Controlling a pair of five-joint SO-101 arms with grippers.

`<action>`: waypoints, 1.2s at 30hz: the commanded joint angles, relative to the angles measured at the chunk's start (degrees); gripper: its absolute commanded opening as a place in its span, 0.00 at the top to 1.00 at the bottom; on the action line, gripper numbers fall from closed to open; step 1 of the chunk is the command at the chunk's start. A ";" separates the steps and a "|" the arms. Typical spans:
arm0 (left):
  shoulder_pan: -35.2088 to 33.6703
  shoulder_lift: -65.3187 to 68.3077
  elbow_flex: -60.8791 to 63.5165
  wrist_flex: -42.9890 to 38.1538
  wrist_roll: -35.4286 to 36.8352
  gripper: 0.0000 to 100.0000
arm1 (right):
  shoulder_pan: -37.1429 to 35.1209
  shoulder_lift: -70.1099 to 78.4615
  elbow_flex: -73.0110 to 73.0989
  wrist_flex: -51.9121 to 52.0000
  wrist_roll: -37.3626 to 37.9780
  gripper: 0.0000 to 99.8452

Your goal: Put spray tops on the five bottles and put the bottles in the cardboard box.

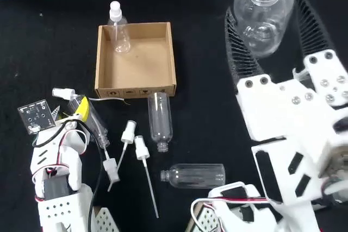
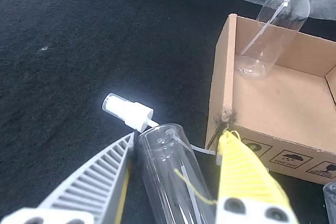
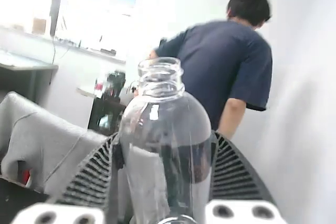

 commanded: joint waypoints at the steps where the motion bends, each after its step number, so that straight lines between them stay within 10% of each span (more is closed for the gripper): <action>1: 0.13 -0.62 0.22 -1.41 -0.53 0.77 | -0.88 0.04 -3.12 -2.02 0.09 0.90; 36: 0.13 -0.09 -22.55 15.82 -7.38 0.77 | -0.79 0.04 0.66 -1.67 5.27 0.90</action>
